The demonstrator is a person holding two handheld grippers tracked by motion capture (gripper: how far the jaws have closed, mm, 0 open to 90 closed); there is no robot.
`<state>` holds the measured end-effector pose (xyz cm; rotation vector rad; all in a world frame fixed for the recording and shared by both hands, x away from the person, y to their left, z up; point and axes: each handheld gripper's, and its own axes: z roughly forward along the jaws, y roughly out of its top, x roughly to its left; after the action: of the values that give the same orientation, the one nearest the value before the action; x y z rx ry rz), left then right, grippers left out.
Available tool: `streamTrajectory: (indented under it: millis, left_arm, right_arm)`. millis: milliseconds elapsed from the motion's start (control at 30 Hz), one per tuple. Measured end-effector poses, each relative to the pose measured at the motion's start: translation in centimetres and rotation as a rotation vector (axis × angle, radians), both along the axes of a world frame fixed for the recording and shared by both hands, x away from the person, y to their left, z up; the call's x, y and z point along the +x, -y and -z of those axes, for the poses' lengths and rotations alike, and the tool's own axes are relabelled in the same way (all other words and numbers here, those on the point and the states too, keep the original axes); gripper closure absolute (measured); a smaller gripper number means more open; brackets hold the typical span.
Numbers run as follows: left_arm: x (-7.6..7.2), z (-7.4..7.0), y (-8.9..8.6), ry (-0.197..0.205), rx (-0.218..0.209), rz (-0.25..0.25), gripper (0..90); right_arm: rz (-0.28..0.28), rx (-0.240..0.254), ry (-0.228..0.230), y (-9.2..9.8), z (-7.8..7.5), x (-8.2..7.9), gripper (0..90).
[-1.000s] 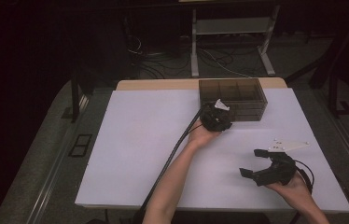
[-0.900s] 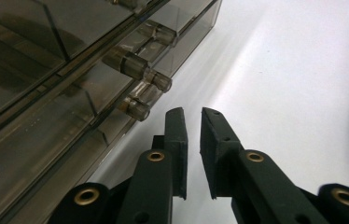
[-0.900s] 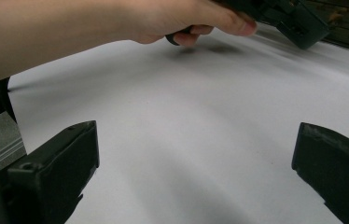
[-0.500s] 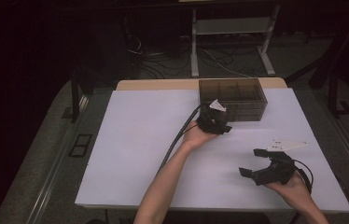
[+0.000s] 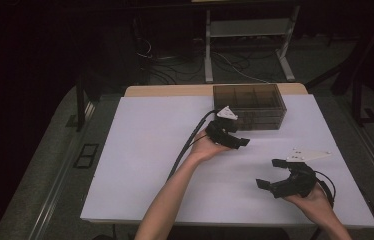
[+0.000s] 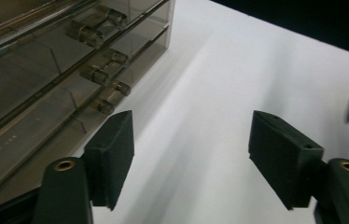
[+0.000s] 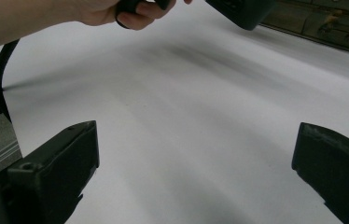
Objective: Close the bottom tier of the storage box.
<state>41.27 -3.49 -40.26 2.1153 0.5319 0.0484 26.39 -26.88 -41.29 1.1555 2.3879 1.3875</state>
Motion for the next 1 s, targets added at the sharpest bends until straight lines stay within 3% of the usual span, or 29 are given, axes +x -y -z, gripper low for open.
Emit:
streamTrajectory:
  millis: [133, 233, 333, 533, 567, 733, 1000]
  left_arm:
    - [-0.4, -0.6, -0.4, -0.018, 0.006, 0.017, 21.8]
    - [-0.6, -1.1, -0.8, -0.037, -0.002, 0.048, 12.2]
    - [-1.1, -1.5, -1.1, -0.048, 0.017, 0.046, 0.6]
    - [-1.8, -2.1, -2.1, -0.036, 0.017, 0.019, 0.0]
    - [-1.7, -2.2, -2.3, -0.019, 0.018, 0.025, 0.0]
    - [-2.3, -2.7, -3.5, -0.032, 0.007, 0.014, 0.0]
    - [-3.1, -3.2, -5.8, -0.019, -0.004, -0.002, 0.0]
  right_arm:
    - [-0.006, 0.0, 0.002, -0.1, 0.0, 0.0, 0.0]
    - [-0.006, 0.0, 0.002, -0.1, 0.0, 0.0, 0.0]
    - [-0.007, 0.0, 0.003, -0.1, 0.0, -0.1, 0.0]
    - [-0.006, 0.001, 0.0, -0.1, 0.0, -0.1, 0.1]
    - [-0.006, 0.002, -0.001, -0.1, -0.1, -0.1, 0.1]
    - [-0.007, 0.001, 0.003, -0.1, 0.0, -0.1, 0.1]
    - [-0.008, 0.0, 0.003, -0.3, -0.1, -0.1, 0.1]
